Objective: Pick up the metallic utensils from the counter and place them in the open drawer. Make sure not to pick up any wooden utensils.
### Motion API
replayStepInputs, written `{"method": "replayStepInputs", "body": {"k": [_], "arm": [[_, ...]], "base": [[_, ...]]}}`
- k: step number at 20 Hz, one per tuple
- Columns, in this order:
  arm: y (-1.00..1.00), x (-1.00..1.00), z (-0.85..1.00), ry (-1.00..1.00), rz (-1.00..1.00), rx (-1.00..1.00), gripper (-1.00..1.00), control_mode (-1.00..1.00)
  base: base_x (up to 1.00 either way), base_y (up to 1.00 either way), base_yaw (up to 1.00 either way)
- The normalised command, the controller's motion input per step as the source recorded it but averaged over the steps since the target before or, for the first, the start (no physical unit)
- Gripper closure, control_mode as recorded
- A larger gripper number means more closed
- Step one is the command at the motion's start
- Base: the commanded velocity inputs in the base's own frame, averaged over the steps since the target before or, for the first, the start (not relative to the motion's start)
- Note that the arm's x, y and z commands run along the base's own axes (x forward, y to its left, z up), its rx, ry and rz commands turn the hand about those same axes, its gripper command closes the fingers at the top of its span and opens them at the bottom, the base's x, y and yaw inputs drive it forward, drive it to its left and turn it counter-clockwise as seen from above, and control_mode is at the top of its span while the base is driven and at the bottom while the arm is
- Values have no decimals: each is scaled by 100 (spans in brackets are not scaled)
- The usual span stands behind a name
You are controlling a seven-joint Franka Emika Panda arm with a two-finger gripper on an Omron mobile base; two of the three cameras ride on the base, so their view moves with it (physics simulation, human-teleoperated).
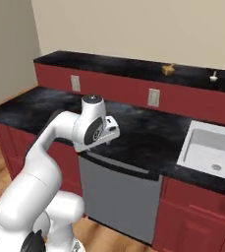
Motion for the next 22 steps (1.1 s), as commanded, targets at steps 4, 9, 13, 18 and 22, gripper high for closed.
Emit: {"method": "replayStepInputs", "body": {"k": [4,9,13,18,22], "arm": [[0,0,0,0,0,0,-100,100],[0,0,0,0,0,0,-100,100],[0,0,0,0,0,0,-100,100],[0,0,0,0,0,0,-100,100],[0,0,0,0,0,0,-100,100]], "base": [[0,100,28],[2,100,0],[9,100,-12],[19,100,-17],[20,100,-11]]}}
